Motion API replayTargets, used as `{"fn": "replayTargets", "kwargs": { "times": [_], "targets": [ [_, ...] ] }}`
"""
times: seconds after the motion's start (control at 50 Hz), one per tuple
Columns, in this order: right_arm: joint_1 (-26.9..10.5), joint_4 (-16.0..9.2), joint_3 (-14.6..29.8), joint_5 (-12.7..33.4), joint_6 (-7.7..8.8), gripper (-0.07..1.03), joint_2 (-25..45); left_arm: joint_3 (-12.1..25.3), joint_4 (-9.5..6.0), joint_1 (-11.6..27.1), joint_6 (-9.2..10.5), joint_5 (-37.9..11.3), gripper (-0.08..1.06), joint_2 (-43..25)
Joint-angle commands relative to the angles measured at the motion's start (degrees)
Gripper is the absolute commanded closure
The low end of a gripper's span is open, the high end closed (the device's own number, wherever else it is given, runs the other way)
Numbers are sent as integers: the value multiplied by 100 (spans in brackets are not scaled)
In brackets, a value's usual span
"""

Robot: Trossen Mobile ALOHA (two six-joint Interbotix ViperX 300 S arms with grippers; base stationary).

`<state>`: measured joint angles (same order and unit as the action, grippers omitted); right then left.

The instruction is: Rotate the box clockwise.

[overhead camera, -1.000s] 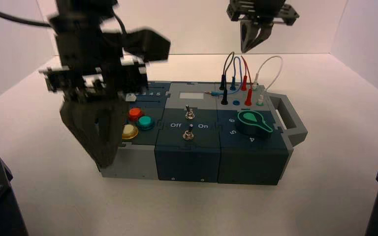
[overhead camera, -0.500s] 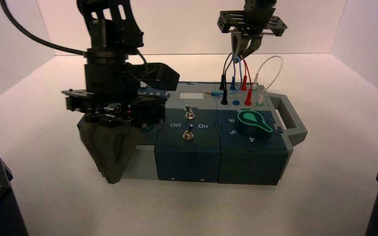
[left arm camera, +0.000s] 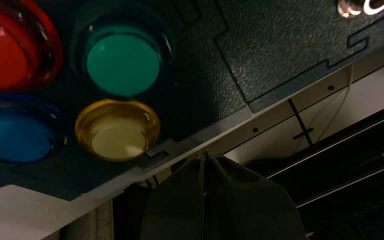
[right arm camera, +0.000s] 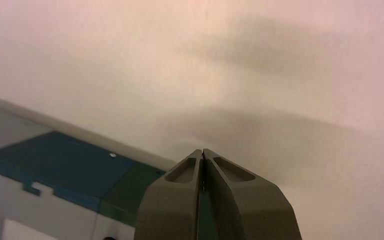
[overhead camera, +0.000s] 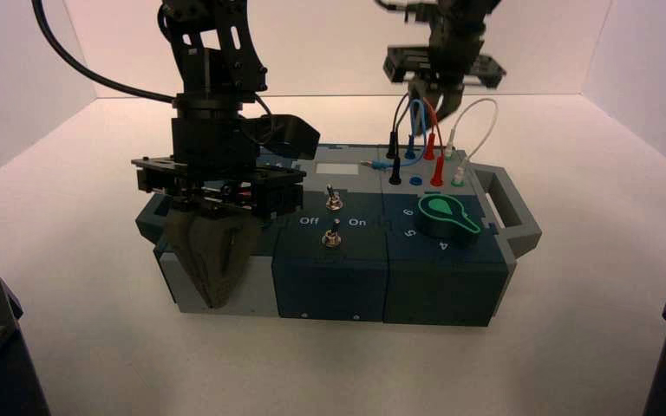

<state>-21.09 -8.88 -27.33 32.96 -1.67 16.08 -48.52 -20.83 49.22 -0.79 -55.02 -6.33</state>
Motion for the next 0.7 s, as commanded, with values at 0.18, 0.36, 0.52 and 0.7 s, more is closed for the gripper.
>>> {"fn": "replayTargets", "kwargs": {
  "times": [0.18, 0.36, 0.52, 0.7],
  "targets": [
    [-149, -255, -158, 44, 62, 99, -62, 158, 123, -70, -18, 35, 101, -53],
    [-255, -352, -290, 149, 62, 99, -62, 167, 308, -308, -18, 88, 101, -35],
    [-264, -378, -492, 158, 62, 99, -141, 220, 492, -642, -18, 88, 101, 18],
    [-264, -369, -756, 158, 62, 99, -334, 396, 606, -896, -18, 88, 101, 26]
  ]
}}
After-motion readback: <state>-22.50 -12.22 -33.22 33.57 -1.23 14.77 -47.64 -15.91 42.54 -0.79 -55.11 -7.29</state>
